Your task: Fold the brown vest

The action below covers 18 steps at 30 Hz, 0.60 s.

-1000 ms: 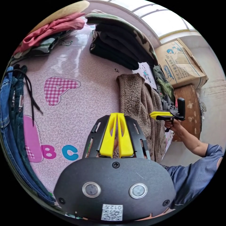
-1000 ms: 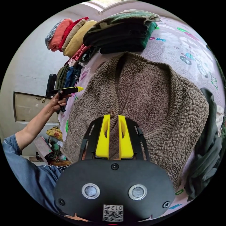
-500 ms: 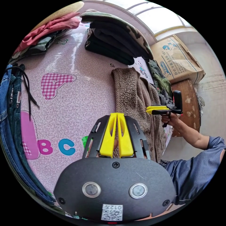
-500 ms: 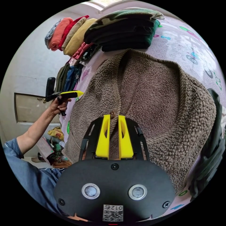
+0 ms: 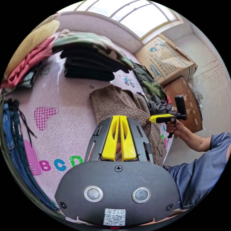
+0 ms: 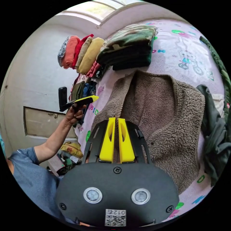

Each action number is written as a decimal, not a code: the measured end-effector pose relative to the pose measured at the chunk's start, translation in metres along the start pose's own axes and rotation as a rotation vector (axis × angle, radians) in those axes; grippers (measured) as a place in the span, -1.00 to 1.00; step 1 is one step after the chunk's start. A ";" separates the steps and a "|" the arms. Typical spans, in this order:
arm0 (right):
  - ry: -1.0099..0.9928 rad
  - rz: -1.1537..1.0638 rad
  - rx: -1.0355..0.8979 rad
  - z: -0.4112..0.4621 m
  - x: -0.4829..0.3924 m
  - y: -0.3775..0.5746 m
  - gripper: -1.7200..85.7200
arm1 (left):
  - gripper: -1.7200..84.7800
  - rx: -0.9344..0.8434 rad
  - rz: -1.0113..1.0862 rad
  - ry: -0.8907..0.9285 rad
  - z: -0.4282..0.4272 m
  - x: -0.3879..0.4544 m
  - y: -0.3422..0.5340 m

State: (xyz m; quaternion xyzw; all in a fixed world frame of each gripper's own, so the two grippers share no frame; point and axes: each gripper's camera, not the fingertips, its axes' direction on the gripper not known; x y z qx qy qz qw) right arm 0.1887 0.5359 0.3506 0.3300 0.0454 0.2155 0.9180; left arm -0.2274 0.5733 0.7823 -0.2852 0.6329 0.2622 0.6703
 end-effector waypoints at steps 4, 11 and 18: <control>0.182 0.102 -0.076 0.013 0.026 0.018 -0.92 | -0.96 -0.095 0.100 -0.070 0.044 0.042 -0.024; -0.009 0.147 -0.064 0.031 0.063 0.030 -0.92 | -0.96 -0.146 0.030 -0.198 0.131 0.061 -0.048; 0.301 -0.035 0.013 -0.022 0.033 0.046 -0.94 | -0.96 -0.113 -0.044 -0.333 0.172 0.051 -0.056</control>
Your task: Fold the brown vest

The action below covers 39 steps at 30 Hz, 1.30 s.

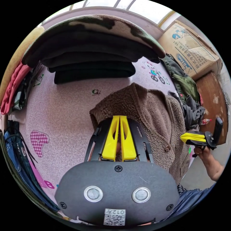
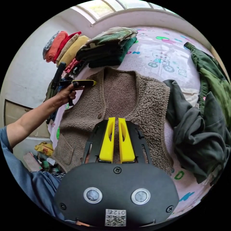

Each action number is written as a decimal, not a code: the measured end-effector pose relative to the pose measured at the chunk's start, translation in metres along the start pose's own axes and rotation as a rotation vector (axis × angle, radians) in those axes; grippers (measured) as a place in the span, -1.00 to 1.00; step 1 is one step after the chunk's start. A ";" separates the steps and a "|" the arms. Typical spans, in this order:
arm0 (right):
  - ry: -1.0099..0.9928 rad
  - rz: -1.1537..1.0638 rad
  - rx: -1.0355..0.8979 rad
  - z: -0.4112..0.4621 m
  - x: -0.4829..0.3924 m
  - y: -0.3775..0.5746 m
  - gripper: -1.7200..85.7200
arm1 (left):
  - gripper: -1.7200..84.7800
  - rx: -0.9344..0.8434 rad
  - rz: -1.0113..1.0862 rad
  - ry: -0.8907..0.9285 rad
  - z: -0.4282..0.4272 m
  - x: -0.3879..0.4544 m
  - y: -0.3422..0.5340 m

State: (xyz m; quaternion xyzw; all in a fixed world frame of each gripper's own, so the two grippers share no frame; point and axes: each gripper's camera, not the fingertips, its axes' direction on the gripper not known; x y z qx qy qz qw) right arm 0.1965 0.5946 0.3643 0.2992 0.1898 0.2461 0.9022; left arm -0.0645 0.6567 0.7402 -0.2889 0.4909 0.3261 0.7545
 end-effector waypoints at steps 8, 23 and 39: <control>0.082 -0.018 -0.092 0.034 0.012 -0.041 -0.96 | -0.97 -0.073 0.027 0.118 0.017 -0.004 -0.020; -0.189 -0.185 -0.181 -0.021 -0.105 0.096 -0.94 | -0.96 -0.071 0.152 0.113 -0.048 0.181 0.231; -0.124 -0.069 -0.147 -0.044 -0.138 0.238 -0.92 | -0.93 -0.041 0.164 -0.121 -0.029 0.319 0.421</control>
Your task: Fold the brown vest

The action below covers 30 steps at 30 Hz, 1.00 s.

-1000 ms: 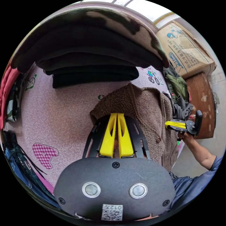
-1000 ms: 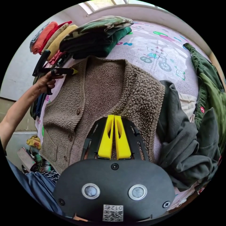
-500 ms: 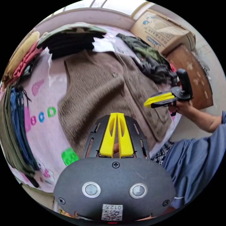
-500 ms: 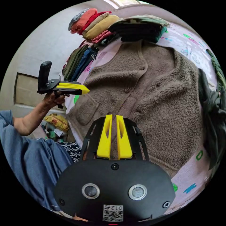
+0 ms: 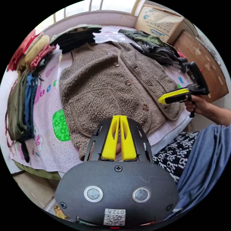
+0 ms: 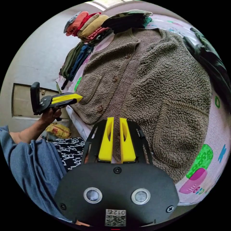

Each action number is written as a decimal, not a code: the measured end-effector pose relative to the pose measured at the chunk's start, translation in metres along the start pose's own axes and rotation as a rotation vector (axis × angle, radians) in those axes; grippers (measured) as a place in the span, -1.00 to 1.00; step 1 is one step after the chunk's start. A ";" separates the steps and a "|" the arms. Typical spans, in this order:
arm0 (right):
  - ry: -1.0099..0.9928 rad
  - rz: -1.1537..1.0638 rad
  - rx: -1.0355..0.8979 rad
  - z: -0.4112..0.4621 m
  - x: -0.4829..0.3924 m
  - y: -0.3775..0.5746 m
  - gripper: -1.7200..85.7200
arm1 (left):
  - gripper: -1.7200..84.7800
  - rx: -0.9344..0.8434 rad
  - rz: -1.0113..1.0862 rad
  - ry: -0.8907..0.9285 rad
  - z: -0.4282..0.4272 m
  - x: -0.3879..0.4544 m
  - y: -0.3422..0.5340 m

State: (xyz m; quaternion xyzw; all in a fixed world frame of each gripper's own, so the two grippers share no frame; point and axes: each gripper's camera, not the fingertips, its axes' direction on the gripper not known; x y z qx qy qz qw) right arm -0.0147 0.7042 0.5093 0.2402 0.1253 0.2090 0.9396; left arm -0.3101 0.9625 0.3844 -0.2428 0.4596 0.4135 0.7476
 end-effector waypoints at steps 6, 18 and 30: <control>0.160 -0.170 -0.043 0.003 -0.057 0.026 -0.92 | -0.78 0.117 0.273 -0.261 0.018 0.123 -0.003; 0.152 -0.167 0.002 -0.012 -0.082 0.062 -0.91 | -0.74 0.027 0.196 -0.276 0.011 0.155 0.017; 0.320 -0.292 0.024 -0.008 -0.124 0.064 -0.79 | -0.88 0.150 -0.229 0.168 -0.079 0.023 0.051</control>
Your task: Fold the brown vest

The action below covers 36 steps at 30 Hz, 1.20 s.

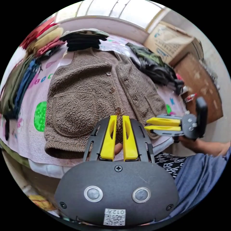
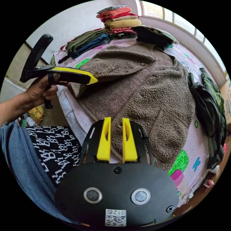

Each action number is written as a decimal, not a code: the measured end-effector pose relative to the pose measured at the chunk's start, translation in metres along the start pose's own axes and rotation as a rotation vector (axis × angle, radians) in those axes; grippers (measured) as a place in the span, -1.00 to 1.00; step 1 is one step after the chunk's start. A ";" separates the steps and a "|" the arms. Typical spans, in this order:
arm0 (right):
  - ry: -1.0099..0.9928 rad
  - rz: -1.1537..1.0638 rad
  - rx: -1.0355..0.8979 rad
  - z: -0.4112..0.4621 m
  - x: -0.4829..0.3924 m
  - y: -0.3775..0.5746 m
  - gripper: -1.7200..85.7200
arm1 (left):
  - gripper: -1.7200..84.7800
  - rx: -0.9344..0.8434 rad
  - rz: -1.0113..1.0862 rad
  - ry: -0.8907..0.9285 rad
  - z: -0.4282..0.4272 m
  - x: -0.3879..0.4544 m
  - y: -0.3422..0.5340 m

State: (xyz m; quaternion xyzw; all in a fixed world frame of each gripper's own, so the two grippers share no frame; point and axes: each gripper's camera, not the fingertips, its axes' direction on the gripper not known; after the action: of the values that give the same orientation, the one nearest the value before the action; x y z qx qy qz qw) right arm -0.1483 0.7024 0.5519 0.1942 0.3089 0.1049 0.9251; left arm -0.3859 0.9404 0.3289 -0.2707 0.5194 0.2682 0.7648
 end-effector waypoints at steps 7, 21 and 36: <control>0.118 0.037 -0.066 0.022 -0.015 -0.001 -0.78 | -0.91 0.155 -0.201 0.220 -0.081 -0.092 0.004; 0.017 0.253 -0.055 0.005 0.050 0.027 -0.91 | -0.91 0.189 -0.075 0.378 -0.172 -0.158 -0.021; -0.515 0.483 0.014 0.035 0.141 0.039 -0.92 | -0.91 0.181 -0.008 0.558 -0.200 -0.185 -0.041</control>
State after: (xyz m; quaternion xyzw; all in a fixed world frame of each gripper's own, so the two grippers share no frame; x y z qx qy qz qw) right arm -0.0188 0.7717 0.5196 0.2881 0.0115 0.2661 0.9198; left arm -0.5455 0.7489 0.4457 -0.2667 0.7303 0.1333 0.6146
